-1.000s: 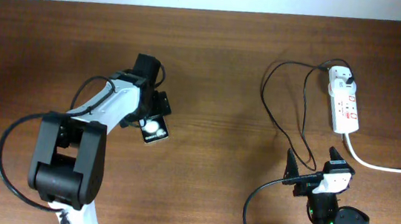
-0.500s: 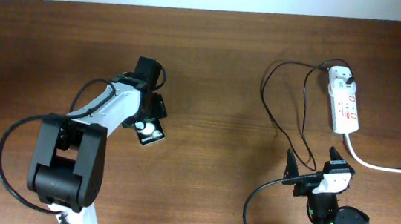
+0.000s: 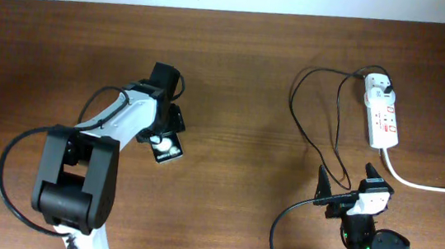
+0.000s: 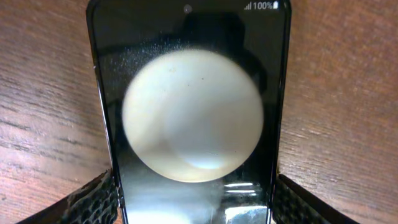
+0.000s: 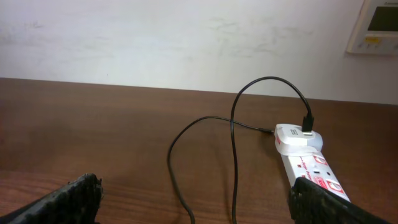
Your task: Plug charger to phone and switch on socket
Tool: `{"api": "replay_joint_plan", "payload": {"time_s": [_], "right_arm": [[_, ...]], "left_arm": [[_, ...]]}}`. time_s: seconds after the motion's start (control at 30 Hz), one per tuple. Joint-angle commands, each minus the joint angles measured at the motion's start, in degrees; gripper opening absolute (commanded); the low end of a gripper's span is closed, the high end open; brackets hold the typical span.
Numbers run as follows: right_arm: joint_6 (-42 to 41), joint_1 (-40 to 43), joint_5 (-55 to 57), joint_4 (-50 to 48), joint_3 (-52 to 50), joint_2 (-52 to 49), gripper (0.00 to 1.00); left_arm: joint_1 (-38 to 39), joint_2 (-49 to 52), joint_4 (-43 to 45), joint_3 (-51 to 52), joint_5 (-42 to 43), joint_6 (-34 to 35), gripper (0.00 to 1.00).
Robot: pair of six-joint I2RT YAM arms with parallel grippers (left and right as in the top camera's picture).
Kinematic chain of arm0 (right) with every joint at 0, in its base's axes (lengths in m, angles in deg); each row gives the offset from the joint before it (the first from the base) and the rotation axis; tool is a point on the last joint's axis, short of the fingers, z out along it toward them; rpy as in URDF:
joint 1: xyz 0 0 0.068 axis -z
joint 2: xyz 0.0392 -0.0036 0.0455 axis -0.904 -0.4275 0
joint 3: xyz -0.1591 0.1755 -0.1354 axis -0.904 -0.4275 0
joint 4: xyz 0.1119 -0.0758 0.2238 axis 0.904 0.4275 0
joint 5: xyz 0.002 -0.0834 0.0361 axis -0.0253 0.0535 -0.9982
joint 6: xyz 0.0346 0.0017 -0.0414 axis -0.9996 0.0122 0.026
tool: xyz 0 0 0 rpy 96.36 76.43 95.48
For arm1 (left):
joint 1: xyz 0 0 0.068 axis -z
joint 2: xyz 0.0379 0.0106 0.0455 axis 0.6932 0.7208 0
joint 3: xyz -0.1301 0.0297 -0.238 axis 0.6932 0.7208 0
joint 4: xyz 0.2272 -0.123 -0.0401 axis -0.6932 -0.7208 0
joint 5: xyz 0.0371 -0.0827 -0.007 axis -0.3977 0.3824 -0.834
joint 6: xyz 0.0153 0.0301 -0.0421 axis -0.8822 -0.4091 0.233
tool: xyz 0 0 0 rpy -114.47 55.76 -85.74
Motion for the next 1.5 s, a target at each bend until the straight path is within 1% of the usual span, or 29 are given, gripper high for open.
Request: {"api": "replay_joint_plan", "payload": {"time_s": [0.0,0.2,0.4,0.53,0.67,0.7,0.8,0.83,0.97,1.07,1.2,1.27,1.3,1.43,1.47], "right_arm": [[-0.3,-0.4,0.3,0.0,-0.5,0.5,0.99],[-0.3,-0.4,0.3,0.0,-0.5,0.5,0.99],[-0.3,-0.4,0.3,0.0,-0.5,0.5,0.99],[-0.3,-0.4,0.3,0.0,-0.5,0.5,0.99],[-0.3,-0.4,0.3,0.0,-0.5,0.5,0.99],[-0.3,-0.4,0.3,0.0,-0.5,0.5,0.99],[-0.3,-0.4,0.3,0.0,-0.5,0.5,0.99],[-0.3,-0.4,0.3,0.0,-0.5,0.5,0.99],[-0.3,-0.4,0.3,0.0,-0.5,0.5,0.99],[-0.3,-0.4,0.3,0.0,-0.5,0.5,0.99],[-0.3,-0.4,0.3,0.0,-0.5,0.5,0.99],[-0.3,-0.4,0.3,0.0,-0.5,0.5,0.99],[-0.3,-0.4,0.3,0.0,-0.5,0.5,0.98],[-0.4,-0.4,-0.7,0.0,-0.5,0.5,0.99],[-4.2,-0.4,-2.1,0.0,-0.5,0.5,0.99]], "left_arm": [[0.5,1.4,-3.7,-1.3,3.8,0.2,0.70],[0.5,-9.5,-7.0,-3.1,3.5,-0.8,0.69],[0.5,-23.7,-14.1,-3.1,4.4,-0.8,0.66],[0.4,-32.1,-20.7,-3.1,9.0,-0.8,0.67],[0.4,-36.8,-23.6,-3.1,19.1,-0.8,0.67],[0.4,-36.9,-24.0,-3.1,21.9,-1.4,0.66],[0.4,-35.8,-24.0,-3.1,23.6,-3.0,0.67],[0.4,-34.7,-24.0,-3.1,26.1,-3.1,0.66],[0.0,-29.5,-23.7,-3.1,31.3,-4.3,0.66],[-3.0,-25.4,-23.7,-3.1,39.2,-7.3,0.65],[-10.5,-21.1,-22.1,-3.1,50.0,-7.2,0.64],[-14.5,-19.4,-20.5,-3.1,57.7,-7.2,0.63],[-15.9,-18.5,-20.3,-3.1,59.9,-7.2,0.62],[-17.7,-16.4,-20.0,-3.1,64.0,-7.2,0.63],[-17.8,-16.2,-18.9,-3.1,64.3,-6.9,0.63]]}}
